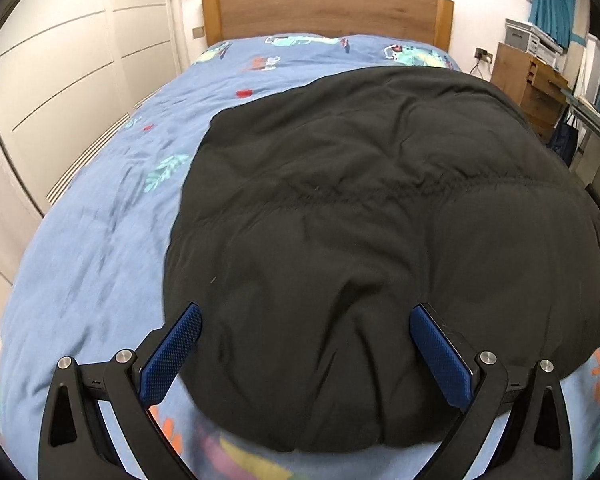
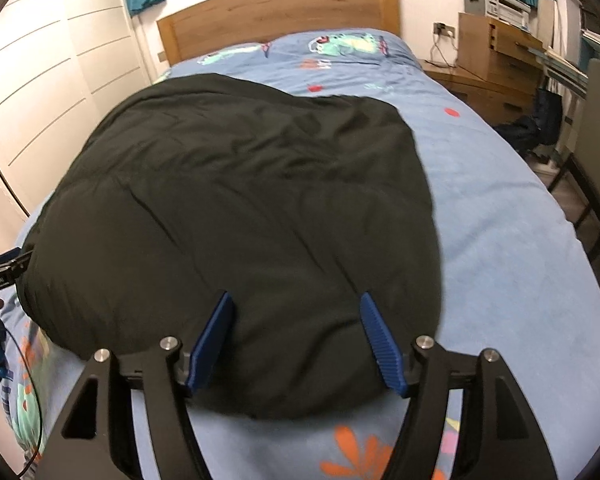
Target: Fold large clothes
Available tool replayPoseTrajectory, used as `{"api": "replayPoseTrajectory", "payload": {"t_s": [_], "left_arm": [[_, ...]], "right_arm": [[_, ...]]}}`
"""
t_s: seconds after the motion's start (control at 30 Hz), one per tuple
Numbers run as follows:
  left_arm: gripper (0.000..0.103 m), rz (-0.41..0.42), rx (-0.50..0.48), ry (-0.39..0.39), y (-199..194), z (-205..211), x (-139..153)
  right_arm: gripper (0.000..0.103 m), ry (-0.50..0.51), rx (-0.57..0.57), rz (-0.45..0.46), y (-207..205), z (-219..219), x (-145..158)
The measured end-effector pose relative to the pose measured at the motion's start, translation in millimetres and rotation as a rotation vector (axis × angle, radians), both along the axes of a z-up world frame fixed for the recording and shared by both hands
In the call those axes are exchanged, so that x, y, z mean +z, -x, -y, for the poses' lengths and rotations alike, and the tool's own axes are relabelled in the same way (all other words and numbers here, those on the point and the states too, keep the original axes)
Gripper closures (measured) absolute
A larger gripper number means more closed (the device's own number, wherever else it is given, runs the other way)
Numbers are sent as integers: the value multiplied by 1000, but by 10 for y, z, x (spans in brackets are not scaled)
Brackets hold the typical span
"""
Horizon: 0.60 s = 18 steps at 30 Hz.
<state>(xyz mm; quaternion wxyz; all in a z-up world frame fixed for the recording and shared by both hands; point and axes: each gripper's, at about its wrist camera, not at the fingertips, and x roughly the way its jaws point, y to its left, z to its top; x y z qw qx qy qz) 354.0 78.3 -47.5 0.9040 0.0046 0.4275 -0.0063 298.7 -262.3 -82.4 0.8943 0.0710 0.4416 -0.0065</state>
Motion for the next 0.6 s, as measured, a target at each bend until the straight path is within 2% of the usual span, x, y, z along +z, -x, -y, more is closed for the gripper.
{"api": "replayPoseTrajectory", "payload": {"t_s": [0.4, 0.6], "left_arm": [[1, 11, 87, 63, 412, -513, 123], [1, -9, 138, 208, 487, -951, 26]], "right_arm": [[37, -61, -54, 14, 491, 266, 161], [36, -88, -79, 15, 541, 371, 182]]}}
